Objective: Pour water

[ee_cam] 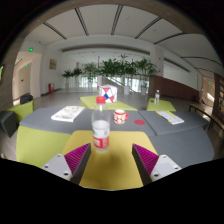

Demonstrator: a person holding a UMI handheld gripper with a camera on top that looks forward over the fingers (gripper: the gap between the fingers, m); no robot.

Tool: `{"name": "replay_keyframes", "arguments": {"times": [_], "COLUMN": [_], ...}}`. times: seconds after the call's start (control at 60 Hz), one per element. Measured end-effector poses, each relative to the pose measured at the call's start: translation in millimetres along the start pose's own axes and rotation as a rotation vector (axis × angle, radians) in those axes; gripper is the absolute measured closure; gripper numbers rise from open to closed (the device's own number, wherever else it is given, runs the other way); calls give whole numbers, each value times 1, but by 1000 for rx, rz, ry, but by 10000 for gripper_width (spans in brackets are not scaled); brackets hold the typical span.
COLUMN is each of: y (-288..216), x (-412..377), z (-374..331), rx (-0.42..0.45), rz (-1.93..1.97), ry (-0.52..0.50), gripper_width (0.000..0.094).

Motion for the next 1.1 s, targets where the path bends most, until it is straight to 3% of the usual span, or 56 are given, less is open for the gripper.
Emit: {"name": "replay_keyframes", "arguments": {"times": [0.267,0.4,0.483,0.55,0.633,0.75,0.867,1.1], "y": [-29,-26,-20,-20,-20,-20,-23,-65], "x": [-46,-44,-47,-46,-49,-49,-51,-69], "z": [104,150,160,168,168,171,170,162], "rx": [55,53,49,82,104,125,135,228], "rz": [12,22,36,23,22,9,-20,-5], "ry": [-4,31,38,50,42,29,23,-59], "gripper_width": [107,185,253,414,449,569,619,625]}}
Point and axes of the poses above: the point between the fingertips, and its own axes, seen from behind it with the camera up: x to the right, y down, z forward, the way the camera looks, the point moved 10 cm from there along -z, backward, against the way the camera looks
